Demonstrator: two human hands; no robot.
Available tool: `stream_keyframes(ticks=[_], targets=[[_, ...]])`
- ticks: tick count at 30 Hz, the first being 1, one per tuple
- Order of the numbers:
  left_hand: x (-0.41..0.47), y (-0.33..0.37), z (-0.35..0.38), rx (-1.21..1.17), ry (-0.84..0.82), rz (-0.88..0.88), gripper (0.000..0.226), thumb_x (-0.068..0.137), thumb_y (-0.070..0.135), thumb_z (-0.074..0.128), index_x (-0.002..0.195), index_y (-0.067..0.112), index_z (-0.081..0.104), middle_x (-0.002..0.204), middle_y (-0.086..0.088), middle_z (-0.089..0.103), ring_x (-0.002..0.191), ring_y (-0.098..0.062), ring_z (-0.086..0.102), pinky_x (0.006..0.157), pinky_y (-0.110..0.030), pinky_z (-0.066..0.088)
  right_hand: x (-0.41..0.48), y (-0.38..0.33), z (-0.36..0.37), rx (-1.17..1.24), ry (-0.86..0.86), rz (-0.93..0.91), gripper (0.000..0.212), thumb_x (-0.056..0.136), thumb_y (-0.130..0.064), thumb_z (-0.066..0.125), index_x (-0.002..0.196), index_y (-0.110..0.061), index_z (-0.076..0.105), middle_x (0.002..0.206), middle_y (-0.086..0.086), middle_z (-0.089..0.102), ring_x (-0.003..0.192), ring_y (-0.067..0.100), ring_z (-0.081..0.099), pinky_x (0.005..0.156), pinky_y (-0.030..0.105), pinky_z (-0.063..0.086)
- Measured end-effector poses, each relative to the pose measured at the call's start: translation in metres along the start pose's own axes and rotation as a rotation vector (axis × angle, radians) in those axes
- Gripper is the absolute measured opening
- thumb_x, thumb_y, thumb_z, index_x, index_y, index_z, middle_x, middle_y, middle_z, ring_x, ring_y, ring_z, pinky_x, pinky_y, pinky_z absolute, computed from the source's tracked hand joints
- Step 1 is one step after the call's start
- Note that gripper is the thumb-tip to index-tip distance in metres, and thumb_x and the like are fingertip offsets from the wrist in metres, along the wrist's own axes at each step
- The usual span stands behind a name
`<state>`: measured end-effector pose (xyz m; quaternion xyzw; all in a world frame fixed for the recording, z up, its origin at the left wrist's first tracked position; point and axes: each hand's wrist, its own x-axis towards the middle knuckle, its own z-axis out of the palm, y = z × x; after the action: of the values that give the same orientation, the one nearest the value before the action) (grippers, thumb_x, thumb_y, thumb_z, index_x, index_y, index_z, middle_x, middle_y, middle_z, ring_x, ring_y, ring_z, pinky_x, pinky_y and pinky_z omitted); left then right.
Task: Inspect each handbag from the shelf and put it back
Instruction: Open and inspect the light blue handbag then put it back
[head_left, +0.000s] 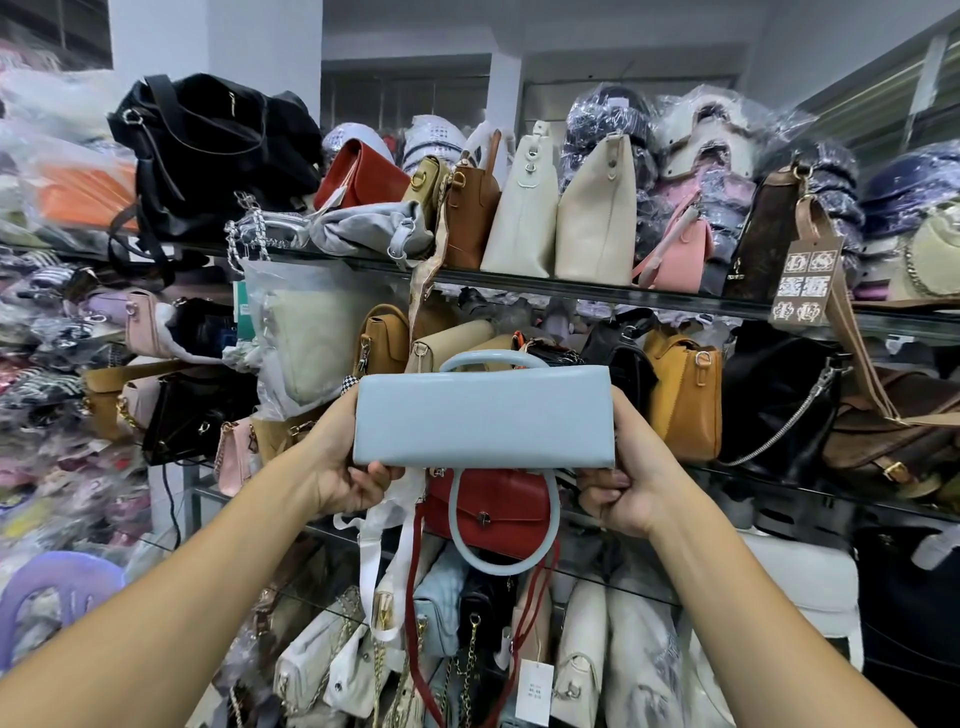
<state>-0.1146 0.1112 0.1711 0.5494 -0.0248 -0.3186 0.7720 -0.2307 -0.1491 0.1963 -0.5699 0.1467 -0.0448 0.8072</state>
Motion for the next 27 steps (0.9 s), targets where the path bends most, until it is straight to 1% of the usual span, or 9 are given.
stream_keyframes(ticks=[3,5,9,14,19,23,27], targets=[[0.004,-0.001,-0.006,-0.012,0.008,-0.026,0.063,0.081,0.07,0.051,0.071,0.009,0.067,0.052,-0.005,0.047,0.027,-0.01,0.036,0.029,-0.008,0.024,-0.005,-0.001,0.007,-0.008,0.012,-0.015,0.057,0.079,-0.072,0.068,0.053,-0.023,0.056,0.047,-0.008,0.039,0.033,0.005,0.014,0.041,0.015,0.01],[0.006,-0.001,-0.011,-0.018,0.004,-0.038,0.062,0.08,0.07,0.051,0.073,0.011,0.064,0.052,-0.004,0.044,0.028,-0.01,0.035,0.029,-0.008,0.023,-0.009,-0.001,0.011,-0.016,0.004,-0.022,0.058,0.077,-0.075,0.068,0.054,-0.023,0.058,0.049,-0.007,0.041,0.033,0.004,0.014,0.039,0.015,0.01],[0.01,0.0,-0.018,-0.025,0.02,-0.049,0.06,0.078,0.073,0.052,0.076,0.013,0.06,0.052,-0.004,0.042,0.027,-0.01,0.034,0.03,-0.008,0.022,-0.014,0.0,0.016,-0.027,-0.015,-0.027,0.056,0.074,-0.078,0.068,0.064,-0.024,0.056,0.05,-0.007,0.04,0.033,0.004,0.014,0.033,0.015,0.014],[0.01,-0.001,-0.021,-0.035,0.054,-0.041,0.059,0.077,0.073,0.054,0.076,0.014,0.059,0.05,-0.004,0.046,0.027,-0.009,0.033,0.031,-0.007,0.021,-0.022,0.001,0.023,-0.032,-0.034,-0.061,0.05,0.076,-0.076,0.068,0.08,-0.027,0.058,0.045,-0.006,0.045,0.034,0.005,0.014,0.033,0.015,0.015],[0.008,-0.002,-0.021,-0.041,0.074,-0.032,0.059,0.078,0.074,0.054,0.074,0.015,0.059,0.049,-0.003,0.048,0.026,-0.009,0.033,0.032,-0.006,0.02,-0.028,0.0,0.027,-0.055,-0.043,-0.07,0.051,0.074,-0.076,0.069,0.081,-0.026,0.059,0.047,-0.003,0.046,0.033,0.005,0.015,0.032,0.016,0.016],[0.008,-0.003,-0.023,-0.031,0.099,-0.03,0.06,0.079,0.073,0.054,0.072,0.013,0.059,0.048,-0.004,0.047,0.026,-0.009,0.033,0.032,-0.007,0.021,-0.031,0.001,0.028,-0.067,-0.046,-0.09,0.044,0.076,-0.074,0.069,0.09,-0.032,0.066,0.049,-0.003,0.049,0.034,0.005,0.014,0.035,0.015,0.015],[0.009,-0.003,-0.023,-0.009,0.128,-0.027,0.054,0.081,0.067,0.053,0.073,0.014,0.058,0.048,-0.004,0.048,0.027,-0.011,0.034,0.031,-0.007,0.023,-0.03,0.002,0.029,-0.065,-0.049,-0.091,0.047,0.075,-0.074,0.071,0.095,-0.032,0.067,0.053,-0.002,0.054,0.035,0.005,0.015,0.034,0.015,0.017]])
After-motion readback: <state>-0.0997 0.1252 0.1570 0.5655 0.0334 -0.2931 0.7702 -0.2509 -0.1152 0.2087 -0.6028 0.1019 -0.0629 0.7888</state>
